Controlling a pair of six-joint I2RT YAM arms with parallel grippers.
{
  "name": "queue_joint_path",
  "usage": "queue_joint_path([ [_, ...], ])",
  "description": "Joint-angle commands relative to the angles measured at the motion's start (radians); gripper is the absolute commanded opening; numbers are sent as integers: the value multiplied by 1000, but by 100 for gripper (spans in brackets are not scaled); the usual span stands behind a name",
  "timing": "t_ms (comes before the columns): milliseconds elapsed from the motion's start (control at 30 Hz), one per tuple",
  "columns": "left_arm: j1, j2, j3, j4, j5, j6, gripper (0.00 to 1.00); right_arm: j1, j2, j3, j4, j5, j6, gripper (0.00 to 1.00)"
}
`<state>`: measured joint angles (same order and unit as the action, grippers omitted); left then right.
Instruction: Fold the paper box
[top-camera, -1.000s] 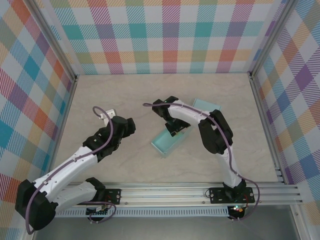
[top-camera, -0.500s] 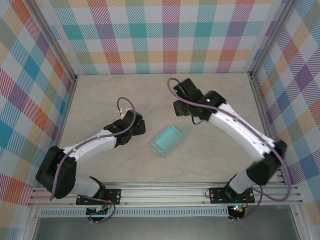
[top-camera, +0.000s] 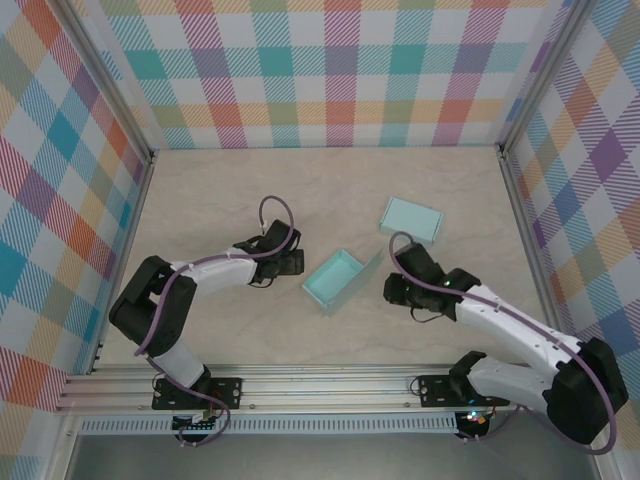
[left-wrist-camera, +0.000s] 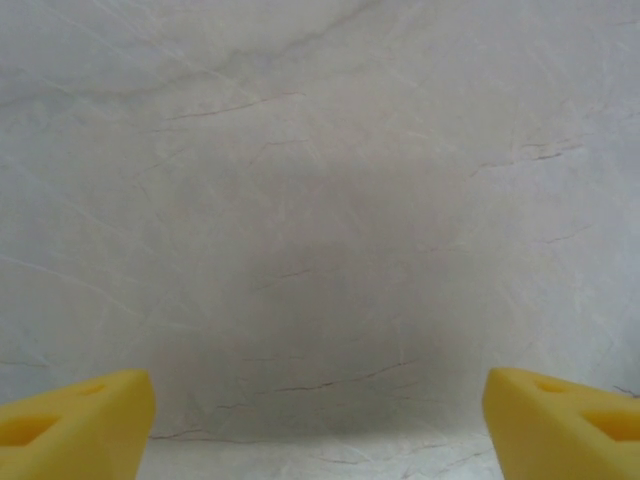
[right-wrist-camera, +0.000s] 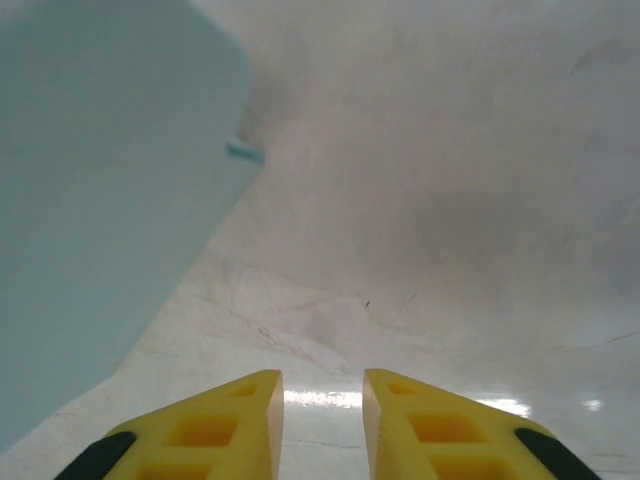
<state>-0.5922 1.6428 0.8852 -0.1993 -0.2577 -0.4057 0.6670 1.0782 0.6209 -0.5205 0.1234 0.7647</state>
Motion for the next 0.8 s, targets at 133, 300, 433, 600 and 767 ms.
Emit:
queue_joint_path([
  [133, -22, -10, -74, 44, 92, -37, 74, -22, 140, -88, 401, -154, 150, 21],
  [300, -60, -35, -124, 73, 122, -86, 71, -73, 276, -62, 526, -223, 108, 18],
  [433, -97, -80, -163, 105, 150, -128, 68, -112, 383, 8, 577, -284, 64, 17],
  [600, -155, -116, -207, 170, 174, -192, 65, -163, 500, 121, 588, -355, -2, 17],
  [767, -232, -97, -228, 270, 169, -254, 65, -235, 628, 237, 610, -473, -49, 17],
])
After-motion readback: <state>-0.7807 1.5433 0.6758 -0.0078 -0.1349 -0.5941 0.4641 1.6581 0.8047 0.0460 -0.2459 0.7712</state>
